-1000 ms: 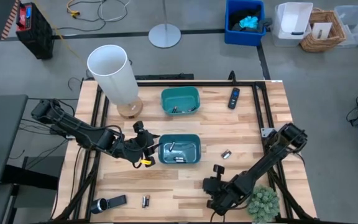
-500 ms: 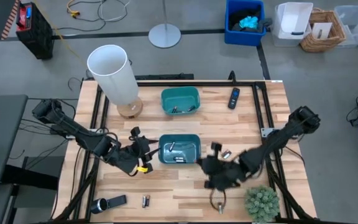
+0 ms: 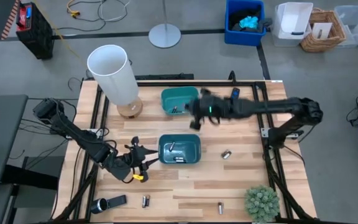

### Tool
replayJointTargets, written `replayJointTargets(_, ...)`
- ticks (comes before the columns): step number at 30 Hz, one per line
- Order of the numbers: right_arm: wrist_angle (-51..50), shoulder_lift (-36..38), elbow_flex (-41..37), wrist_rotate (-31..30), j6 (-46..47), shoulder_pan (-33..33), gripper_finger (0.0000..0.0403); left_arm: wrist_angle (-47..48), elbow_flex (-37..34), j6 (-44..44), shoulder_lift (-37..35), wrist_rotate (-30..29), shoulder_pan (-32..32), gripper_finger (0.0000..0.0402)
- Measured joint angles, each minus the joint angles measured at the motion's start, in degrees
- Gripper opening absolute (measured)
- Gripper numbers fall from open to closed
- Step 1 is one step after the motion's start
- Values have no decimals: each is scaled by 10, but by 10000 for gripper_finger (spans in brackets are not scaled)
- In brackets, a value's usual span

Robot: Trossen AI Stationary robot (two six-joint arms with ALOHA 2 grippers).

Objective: Sort batteries
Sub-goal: Put the black battery into the green bin

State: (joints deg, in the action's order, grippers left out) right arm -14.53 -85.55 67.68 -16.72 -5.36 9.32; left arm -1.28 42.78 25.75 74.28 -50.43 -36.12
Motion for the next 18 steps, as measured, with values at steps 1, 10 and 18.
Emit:
replayJointTargets(1, 1, -2, 0, 17, 1, 27, 52, 0, 0, 0, 0, 0, -3, 134)
replayJointTargets(10, 66, -59, 1, 131, 10, 156, 63, 1, 0, 1, 0, -5, 2, 134)
replayJointTargets(18, 106, -112, 1, 138, 23, 163, 86, 4, 0, -3, 0, -6, 13, 134)
